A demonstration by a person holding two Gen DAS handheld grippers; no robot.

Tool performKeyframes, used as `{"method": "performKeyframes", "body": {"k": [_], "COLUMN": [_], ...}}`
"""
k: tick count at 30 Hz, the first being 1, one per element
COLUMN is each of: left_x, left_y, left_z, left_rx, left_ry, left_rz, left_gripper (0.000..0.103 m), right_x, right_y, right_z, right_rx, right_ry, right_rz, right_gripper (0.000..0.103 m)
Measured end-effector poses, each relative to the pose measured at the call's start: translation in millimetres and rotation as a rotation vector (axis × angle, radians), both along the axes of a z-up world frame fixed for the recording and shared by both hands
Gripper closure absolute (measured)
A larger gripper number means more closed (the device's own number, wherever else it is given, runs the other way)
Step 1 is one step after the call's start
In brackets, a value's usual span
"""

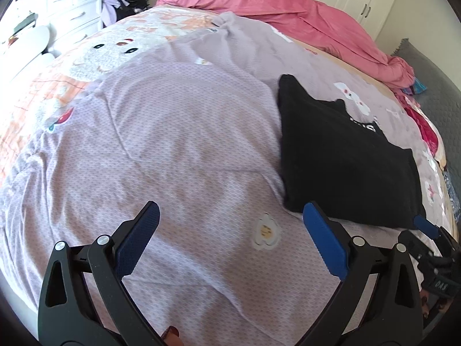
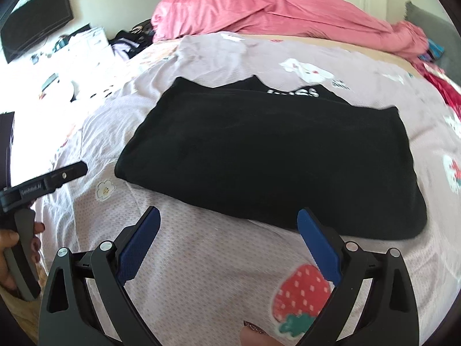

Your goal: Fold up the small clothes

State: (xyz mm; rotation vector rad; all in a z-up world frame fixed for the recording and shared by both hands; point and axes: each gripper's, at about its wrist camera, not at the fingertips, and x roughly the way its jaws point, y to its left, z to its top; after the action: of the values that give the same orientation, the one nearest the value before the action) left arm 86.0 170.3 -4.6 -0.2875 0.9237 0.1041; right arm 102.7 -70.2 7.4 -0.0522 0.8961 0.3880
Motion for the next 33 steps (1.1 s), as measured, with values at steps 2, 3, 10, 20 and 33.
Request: {"method": "performKeyframes", "body": {"k": [2, 3, 10, 20, 33], "left_x": [2, 4, 18, 47, 78], "left_y": [6, 9, 22, 27, 15], "left_z": [0, 1, 4, 5, 9], "left_rx": [0.000, 0.001, 0.006, 0.006, 0.030], "left_ry": [0.000, 0.000, -0.007, -0.016, -0.025], "left_rz": [0.011, 0.016, 0.039, 0.046, 0.021], "left_gripper": [0.009, 0.009, 0.009, 0.009, 0.009], "right_x": [0, 1, 9, 23, 40], "right_y": [10, 16, 51, 80, 110], "right_z": [-1, -2, -16, -44, -56], "right_rx": [-0.016, -0.027, -0.120, -0.257, -0.360], "right_ry": [-0.011, -0.016, -0.052, -0.098, -0.187], "right_rz": [0.019, 0.028, 0.082, 0.101, 0.127], "right_gripper": [0.008, 0.008, 0.007, 0.007, 0.007]}}
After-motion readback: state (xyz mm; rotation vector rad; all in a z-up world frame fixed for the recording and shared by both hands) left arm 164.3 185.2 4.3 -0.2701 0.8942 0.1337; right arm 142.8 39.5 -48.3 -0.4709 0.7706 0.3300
